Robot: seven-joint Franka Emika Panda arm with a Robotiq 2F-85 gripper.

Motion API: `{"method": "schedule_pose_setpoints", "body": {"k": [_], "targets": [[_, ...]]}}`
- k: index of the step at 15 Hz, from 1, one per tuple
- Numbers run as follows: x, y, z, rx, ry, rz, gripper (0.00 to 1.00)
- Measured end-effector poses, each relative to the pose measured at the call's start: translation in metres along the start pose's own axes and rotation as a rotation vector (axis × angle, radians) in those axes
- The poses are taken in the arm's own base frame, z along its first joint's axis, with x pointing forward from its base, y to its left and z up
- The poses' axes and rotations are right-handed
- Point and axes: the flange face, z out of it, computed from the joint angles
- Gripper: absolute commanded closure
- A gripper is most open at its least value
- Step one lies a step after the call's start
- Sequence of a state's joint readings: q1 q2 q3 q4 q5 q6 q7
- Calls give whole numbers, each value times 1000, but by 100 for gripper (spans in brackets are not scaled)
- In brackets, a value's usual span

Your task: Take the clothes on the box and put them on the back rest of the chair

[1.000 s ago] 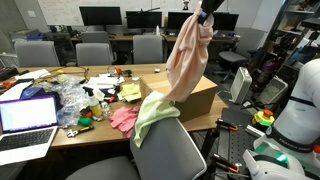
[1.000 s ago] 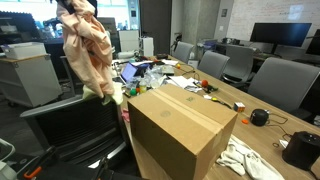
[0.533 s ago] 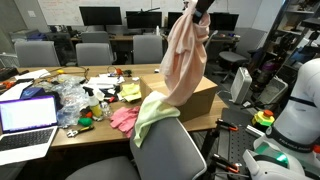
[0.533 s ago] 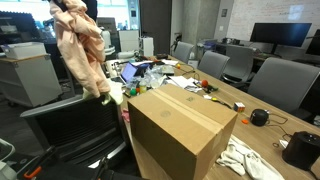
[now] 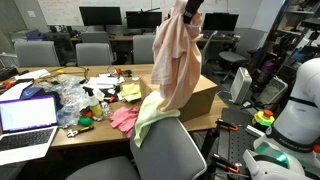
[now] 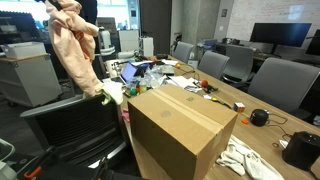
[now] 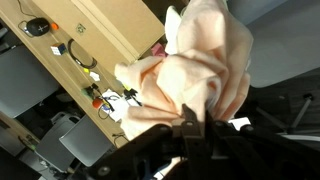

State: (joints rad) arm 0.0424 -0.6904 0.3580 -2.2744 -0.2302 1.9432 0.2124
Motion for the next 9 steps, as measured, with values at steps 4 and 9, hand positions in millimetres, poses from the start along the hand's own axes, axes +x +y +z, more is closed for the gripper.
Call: {"method": "schedule_pose_setpoints", "body": {"k": [4,9], "targets": [[8,-10,3,-17,-16,-43,98],[12,-16,7,-17,-37,-63,52]]}}
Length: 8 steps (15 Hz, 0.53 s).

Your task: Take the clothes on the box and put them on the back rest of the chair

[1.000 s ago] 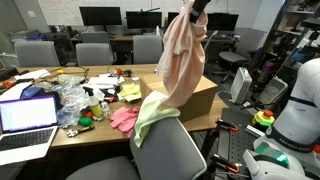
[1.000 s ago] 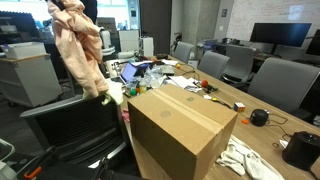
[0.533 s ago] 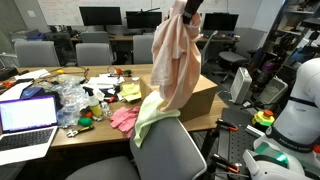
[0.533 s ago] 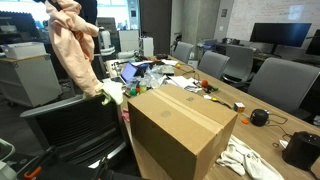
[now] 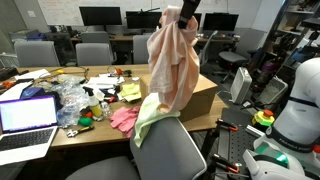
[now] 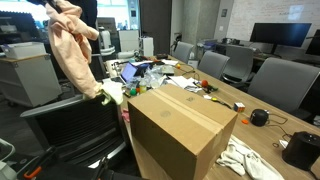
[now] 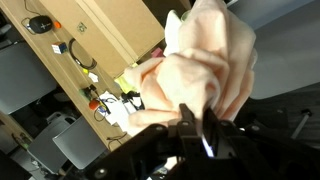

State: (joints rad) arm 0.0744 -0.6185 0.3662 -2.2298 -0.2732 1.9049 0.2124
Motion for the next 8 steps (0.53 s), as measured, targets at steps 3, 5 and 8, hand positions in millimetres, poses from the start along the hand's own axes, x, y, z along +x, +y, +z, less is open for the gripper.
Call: {"method": "schedule_pose_setpoints", "body": {"k": [3,5,8], "targets": [[1,1,0,-1,-11,-1,29],[1,2,0,-1,-16,1,14],[0,5,2,-1,-26,6,0]]}}
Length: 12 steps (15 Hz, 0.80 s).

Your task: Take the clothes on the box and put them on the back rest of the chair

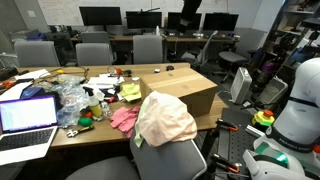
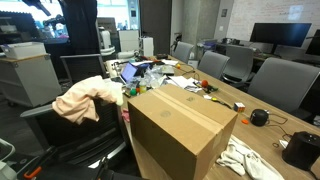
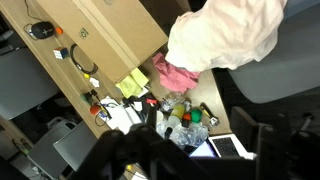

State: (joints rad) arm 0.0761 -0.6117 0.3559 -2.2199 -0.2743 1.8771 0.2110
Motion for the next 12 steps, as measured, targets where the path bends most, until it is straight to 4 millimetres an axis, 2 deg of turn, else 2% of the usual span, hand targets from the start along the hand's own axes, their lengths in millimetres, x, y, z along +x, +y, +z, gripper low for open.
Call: {"method": "schedule_pose_setpoints", "body": {"k": [6,12], "targets": [[-8,24,18,-4,-132,39,0],[-17,67,63,51,-354,83,0]]}}
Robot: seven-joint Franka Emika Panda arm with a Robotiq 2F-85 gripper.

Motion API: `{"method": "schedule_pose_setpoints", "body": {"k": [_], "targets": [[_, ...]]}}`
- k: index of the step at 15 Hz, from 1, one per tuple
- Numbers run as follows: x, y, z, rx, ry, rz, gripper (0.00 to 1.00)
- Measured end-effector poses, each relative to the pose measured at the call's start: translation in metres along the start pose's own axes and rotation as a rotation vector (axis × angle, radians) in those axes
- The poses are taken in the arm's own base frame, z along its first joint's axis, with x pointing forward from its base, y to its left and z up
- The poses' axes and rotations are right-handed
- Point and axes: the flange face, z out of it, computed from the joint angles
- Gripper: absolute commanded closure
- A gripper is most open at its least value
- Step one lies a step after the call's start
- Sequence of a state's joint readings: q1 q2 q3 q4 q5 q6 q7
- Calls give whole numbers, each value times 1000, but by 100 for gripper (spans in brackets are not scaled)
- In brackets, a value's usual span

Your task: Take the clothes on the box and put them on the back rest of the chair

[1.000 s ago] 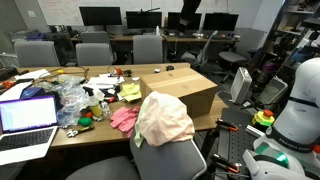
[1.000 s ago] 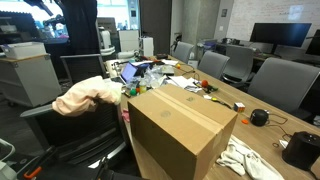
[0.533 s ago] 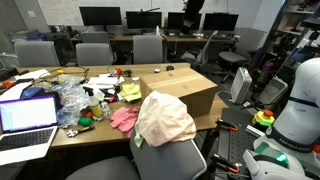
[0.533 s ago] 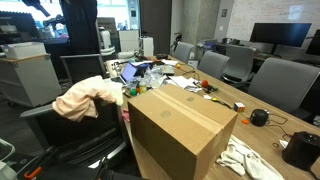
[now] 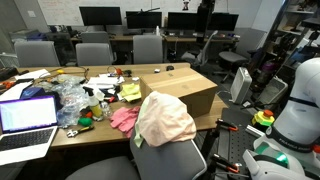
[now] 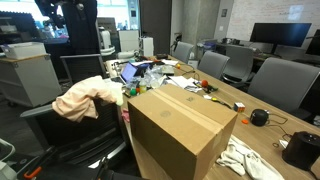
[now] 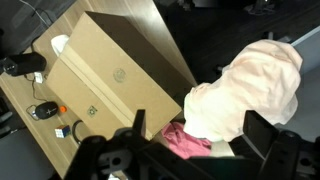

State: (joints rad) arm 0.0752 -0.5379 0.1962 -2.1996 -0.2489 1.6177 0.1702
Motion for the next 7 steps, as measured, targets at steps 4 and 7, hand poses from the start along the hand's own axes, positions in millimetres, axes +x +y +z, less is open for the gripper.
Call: {"method": "schedule_pose_setpoints", "body": {"k": [4,7], "targets": [[6,25,34,128,-38,67,0],[5,36,64,249,14,137,0]]}}
